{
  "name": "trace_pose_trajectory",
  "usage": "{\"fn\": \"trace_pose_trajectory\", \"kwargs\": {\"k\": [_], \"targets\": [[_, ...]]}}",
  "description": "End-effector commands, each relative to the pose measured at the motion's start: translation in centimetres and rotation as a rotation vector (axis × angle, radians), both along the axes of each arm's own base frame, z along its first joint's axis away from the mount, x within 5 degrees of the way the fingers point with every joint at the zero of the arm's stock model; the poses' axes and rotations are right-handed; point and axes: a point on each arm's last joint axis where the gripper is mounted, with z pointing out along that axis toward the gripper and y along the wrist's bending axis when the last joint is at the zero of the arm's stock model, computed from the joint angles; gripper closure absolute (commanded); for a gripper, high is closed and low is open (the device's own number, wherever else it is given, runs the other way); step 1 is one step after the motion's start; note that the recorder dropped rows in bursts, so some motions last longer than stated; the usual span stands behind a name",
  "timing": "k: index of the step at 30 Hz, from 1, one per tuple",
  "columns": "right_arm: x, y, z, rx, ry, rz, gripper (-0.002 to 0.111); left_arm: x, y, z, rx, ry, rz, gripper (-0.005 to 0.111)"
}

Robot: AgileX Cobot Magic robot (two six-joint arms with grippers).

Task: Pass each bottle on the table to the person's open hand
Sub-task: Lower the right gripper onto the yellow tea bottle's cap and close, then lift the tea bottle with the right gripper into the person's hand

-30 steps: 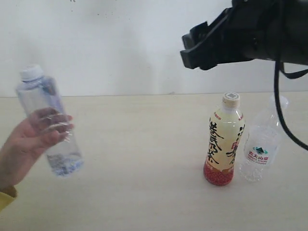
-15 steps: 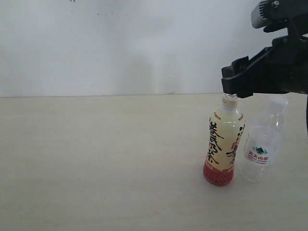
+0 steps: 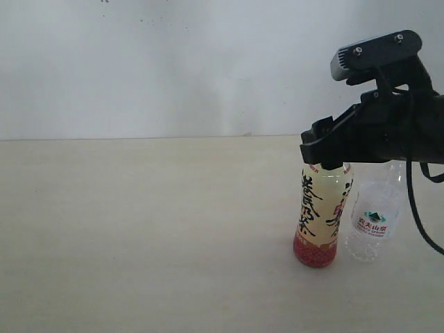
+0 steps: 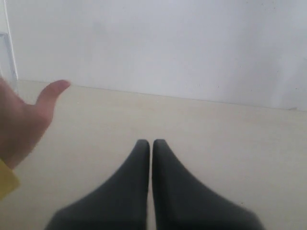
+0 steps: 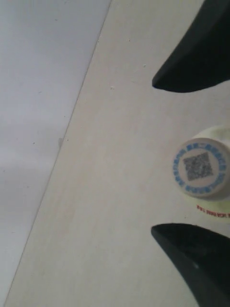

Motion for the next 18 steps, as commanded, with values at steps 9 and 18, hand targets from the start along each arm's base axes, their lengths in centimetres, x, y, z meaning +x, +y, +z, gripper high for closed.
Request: {"fn": "trace_pose_trajectory", "kwargs": {"k": [9,18], "targets": [[1.0,0.3,-1.8,-0.006,0.060,-0.005,0.037,0.0,0.0,0.2,0.007,-0.010,0.002,0.103],[1.6,0.6,-0.9,-0.001,0.032,-0.001,0.106,0.0,0.0,0.2,0.007,-0.010,0.002,0.103]]}}
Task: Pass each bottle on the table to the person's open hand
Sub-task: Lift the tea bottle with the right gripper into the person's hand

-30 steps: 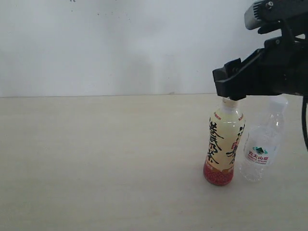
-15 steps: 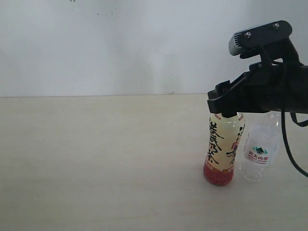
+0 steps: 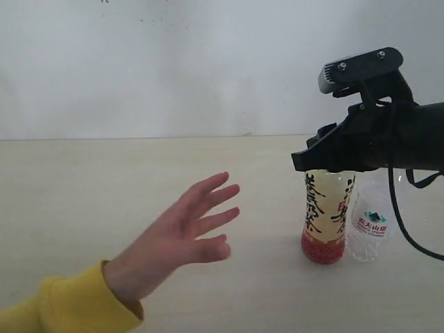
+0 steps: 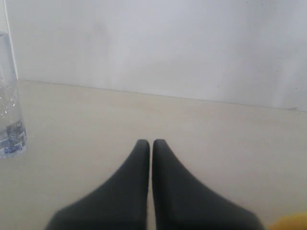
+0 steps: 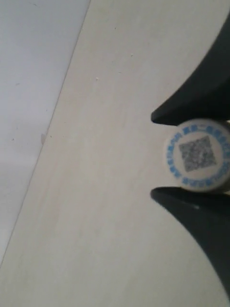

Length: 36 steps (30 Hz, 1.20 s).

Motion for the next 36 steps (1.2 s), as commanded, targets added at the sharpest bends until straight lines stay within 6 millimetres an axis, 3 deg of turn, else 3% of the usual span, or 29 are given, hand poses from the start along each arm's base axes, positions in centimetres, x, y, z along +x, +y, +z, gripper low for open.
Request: {"fn": "trace_pose_trajectory", "kwargs": {"k": [1,6,11,17,23,29,36], "targets": [[0.4,0.0,0.9,0.009,-0.029,0.009,0.108,0.0,0.0,0.2,0.007,-0.010,0.002,0.103],[0.3,0.5,1.7,0.039,-0.048,0.057,0.109,0.0,0.0,0.2,0.007,-0.010,0.002,0.103],[-1.6,2.1,3.8,0.052,-0.114,0.145,0.109,0.0,0.0,0.2,0.007,-0.010,0.002,0.103],[-5.0,6.1,5.6,0.091,-0.164,0.325,0.109,0.0,0.0,0.2,0.007,-0.010,0.002,0.103],[-6.2,8.8,5.8,0.105,-0.161,0.431,0.109,0.0,0.0,0.2,0.007,-0.010,0.002,0.103],[-6.9,10.0,6.6,0.171,-0.161,0.563,0.109,0.0,0.0,0.2,0.007,-0.010,0.002,0.103],[-6.7,10.0,7.1,0.160,-0.184,0.556,0.105,0.0,0.0,0.2,0.007,-0.010,0.002,0.103]]}}
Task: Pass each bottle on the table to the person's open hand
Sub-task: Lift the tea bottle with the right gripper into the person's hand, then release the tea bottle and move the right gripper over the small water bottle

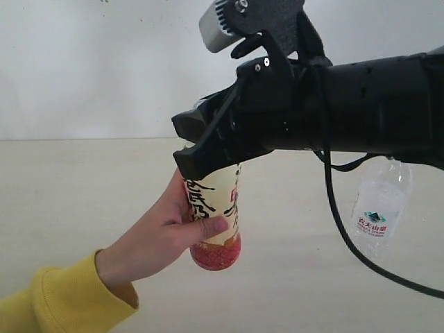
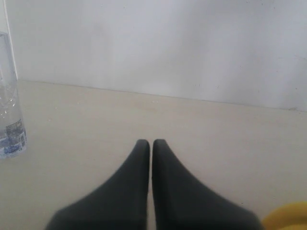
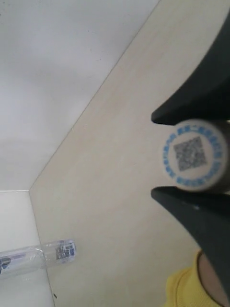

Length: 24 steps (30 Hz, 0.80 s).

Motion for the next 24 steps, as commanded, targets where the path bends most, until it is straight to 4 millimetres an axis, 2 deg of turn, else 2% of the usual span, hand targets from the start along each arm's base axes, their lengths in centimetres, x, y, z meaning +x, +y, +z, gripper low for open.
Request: {"fn": "trace_pose_trajectory", "kwargs": {"k": [1,3,6,7,8,10,13,14,15,16,17,18,19,21,24], "targets": [[-0.1,0.2,0.4,0.011,-0.007,0.021,0.099,0.0,0.0,0.2,0.007,-0.010,0.002,0.103],[-0.1,0.2,0.4,0.010,-0.008,0.018,0.082,0.0,0.0,0.2,0.007,-0.010,0.002,0.103],[0.5,-0.6,0.6,0.001,-0.016,-0.094,0.042,0.0,0.0,0.2,0.007,-0.010,0.002,0.103],[0.9,-1.2,0.7,0.002,-0.013,-0.179,0.033,0.0,0.0,0.2,0.007,-0.010,0.002,0.103],[1.2,-1.8,1.1,0.001,-0.023,-0.246,0.031,0.0,0.0,0.2,0.007,-0.010,0.002,0.103],[1.6,-3.4,1.7,-0.032,-0.070,-0.399,0.034,0.0,0.0,0.2,0.007,-0.010,0.002,0.103],[1.3,-7.7,3.7,-0.066,-0.161,-0.569,0.036,0.0,0.0,0.2,0.007,-0.010,0.002,0.103],[1.1,-8.7,3.9,-0.055,-0.164,-0.601,0.036,0.0,0.0,0.2,0.007,-0.010,0.002,0.103],[0.5,-10.8,4.0,-0.041,-0.166,-0.671,0.036,0.0,0.0,0.2,0.007,-0.010,0.002,0.103],[0.1,-11.8,3.8,-0.044,-0.165,-0.705,0.036,0.0,0.0,0.2,0.007,-0.010,0.002,0.103],[-0.7,-13.6,2.7,-0.048,-0.139,-0.759,0.036,0.0,0.0,0.2,0.007,-0.010,0.002,0.103],[-1.1,-14.3,1.9,-0.050,-0.118,-0.778,0.036,0.0,0.0,0.2,0.007,-0.010,0.002,0.103],[-1.9,-15.2,0.1,-0.043,-0.070,-0.794,0.036,0.0,0.0,0.2,0.007,-0.010,0.002,0.103],[-2.2,-15.8,-1.8,-0.016,-0.015,-0.806,0.034,0.0,0.0,0.2,0.007,-0.010,0.002,0.103],[-1.7,-16.2,-2.6,-0.009,-0.007,-0.851,0.028,0.0,0.0,0.2,0.007,-0.010,0.002,0.103]]}}
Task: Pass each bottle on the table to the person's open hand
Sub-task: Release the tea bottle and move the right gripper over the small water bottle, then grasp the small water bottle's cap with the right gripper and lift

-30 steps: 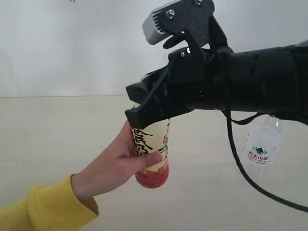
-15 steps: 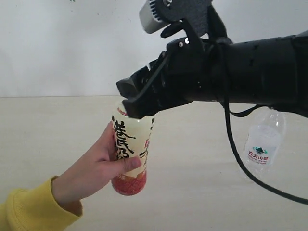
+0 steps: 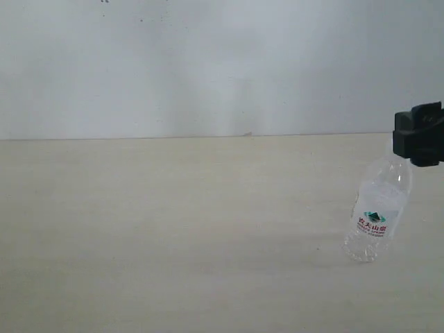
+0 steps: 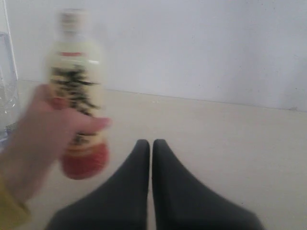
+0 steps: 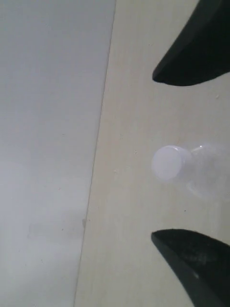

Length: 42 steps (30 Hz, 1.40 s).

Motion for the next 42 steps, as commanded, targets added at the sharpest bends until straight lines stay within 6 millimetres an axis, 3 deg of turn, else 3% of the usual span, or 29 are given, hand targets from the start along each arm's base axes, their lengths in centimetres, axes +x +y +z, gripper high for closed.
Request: {"fn": "trace_pose_trajectory", "kwargs": {"k": [1,9,19,26,29,31,33,34,35,38,42], "targets": [[0.5,-0.3,-0.7,0.007,-0.009,-0.034,0.028,0.0,0.0,0.2,0.007,-0.010,0.002,0.103],[3.7,0.5,-3.5,0.031,-0.014,-0.102,0.029,0.0,0.0,0.2,0.007,-0.010,0.002,0.103],[5.8,1.0,-5.9,-0.028,-0.023,-0.120,0.029,0.0,0.0,0.2,0.007,-0.010,0.002,0.103],[7.4,-0.7,-7.5,0.074,-0.017,-0.186,0.029,0.0,0.0,0.2,0.007,-0.010,0.002,0.103],[7.8,-0.5,-7.7,0.080,-0.003,-0.114,0.030,0.0,0.0,0.2,0.007,-0.010,0.002,0.103],[7.9,-0.3,-7.6,0.084,-0.029,-0.097,0.038,0.0,0.0,0.2,0.007,-0.010,0.002,0.103],[7.9,-0.3,-7.6,0.114,-0.021,-0.102,0.057,0.0,0.0,0.2,0.007,-0.010,0.002,0.103],[7.9,-0.2,-7.7,0.108,-0.007,-0.090,0.079,0.0,0.0,0.2,0.007,-0.010,0.002,0.103],[7.9,-0.2,-7.8,0.108,-0.003,-0.087,0.108,0.0,0.0,0.2,0.007,-0.010,0.002,0.103],[7.5,0.0,-6.8,0.087,-0.035,-0.047,0.107,0.0,0.0,0.2,0.007,-0.010,0.002,0.103],[4.9,0.8,-3.7,0.083,-0.037,0.079,0.109,0.0,0.0,0.2,0.007,-0.010,0.002,0.103]]}}
